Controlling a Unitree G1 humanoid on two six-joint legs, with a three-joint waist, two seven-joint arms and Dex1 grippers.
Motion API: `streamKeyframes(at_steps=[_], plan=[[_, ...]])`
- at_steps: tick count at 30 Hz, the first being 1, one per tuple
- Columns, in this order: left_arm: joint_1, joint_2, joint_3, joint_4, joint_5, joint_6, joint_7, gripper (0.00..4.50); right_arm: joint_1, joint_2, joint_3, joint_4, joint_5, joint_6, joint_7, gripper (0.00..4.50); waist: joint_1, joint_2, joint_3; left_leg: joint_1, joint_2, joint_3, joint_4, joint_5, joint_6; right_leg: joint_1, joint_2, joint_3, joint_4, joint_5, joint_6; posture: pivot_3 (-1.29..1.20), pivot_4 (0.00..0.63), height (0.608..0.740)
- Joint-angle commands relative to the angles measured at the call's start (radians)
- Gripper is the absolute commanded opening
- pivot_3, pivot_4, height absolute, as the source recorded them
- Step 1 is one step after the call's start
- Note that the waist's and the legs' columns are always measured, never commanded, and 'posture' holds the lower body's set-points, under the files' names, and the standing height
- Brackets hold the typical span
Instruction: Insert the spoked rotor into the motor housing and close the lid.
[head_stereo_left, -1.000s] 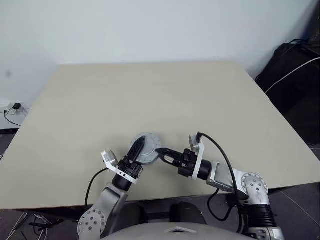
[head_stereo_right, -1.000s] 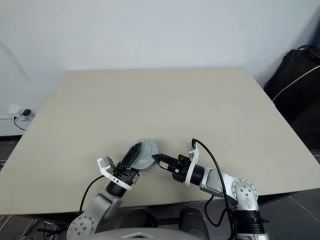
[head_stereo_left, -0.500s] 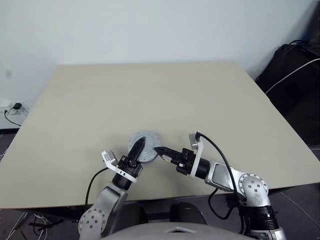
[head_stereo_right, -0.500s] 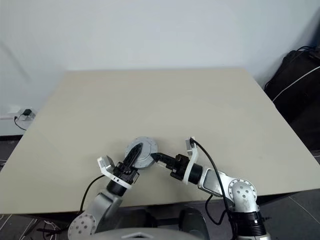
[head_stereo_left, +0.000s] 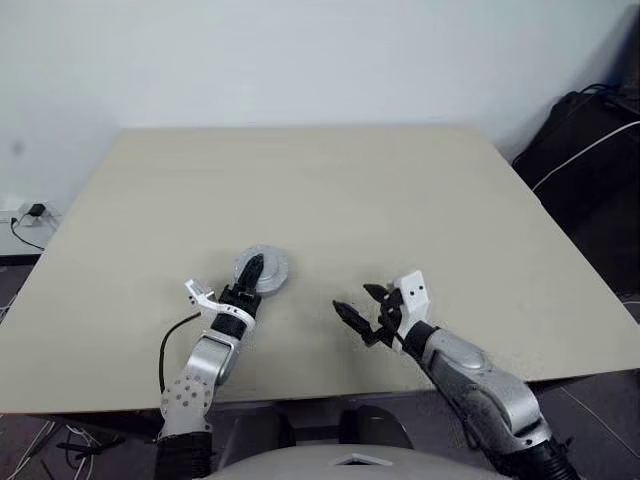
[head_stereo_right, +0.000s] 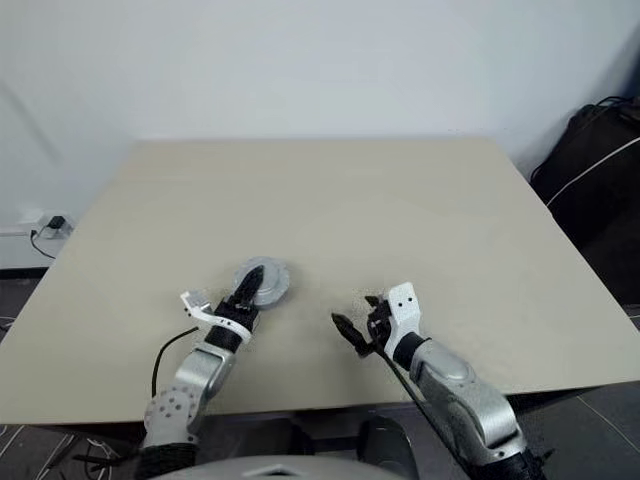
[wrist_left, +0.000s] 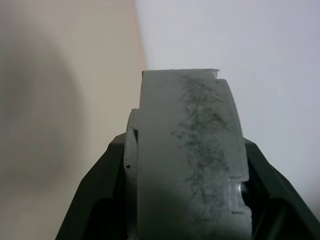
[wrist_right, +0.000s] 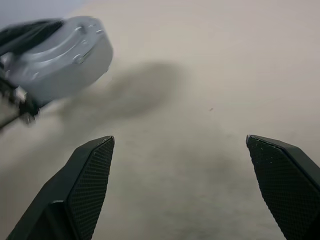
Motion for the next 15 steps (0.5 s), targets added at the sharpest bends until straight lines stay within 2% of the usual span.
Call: streamKeyframes(at_steps=[1, 7, 15], plan=[[-0.087, -0.045, 0.028, 0.025, 0.026, -0.019, 0.000, 2.11, 0.012, 0.000, 0.009, 0.014, -0.168, -0.158, 0.003, 4.50, 0.000, -0.001, 0.000, 0.000, 0.000, 0.000, 0.001, 0.000, -0.001, 0.000, 0.000, 0.000, 0.000, 0.000, 0.000, 0.00, 0.000, 0.740], [-0.284, -0.033, 0.111, 0.212, 0.115, -0.084, 0.037, 2.11, 0.075, 0.082, -0.035, 0.086, -0.274, -0.313, -0.037, 4.50, 0.001, -0.006, -0.002, 0.001, 0.000, 0.000, 0.001, 0.002, -0.003, 0.001, 0.000, 0.000, 0.001, 0.000, 0.000, 0.00, 0.000, 0.740], [-0.509, -0.020, 0.190, 0.468, 0.278, -0.166, 0.052, 2.11, 0.095, 0.130, -0.067, 0.138, -0.305, -0.346, -0.017, 4.50, -0.004, -0.009, -0.003, 0.001, 0.000, 0.000, 0.001, 0.002, -0.003, 0.002, 0.003, 0.000, 0.001, 0.001, 0.000, 0.00, 0.000, 0.740]])
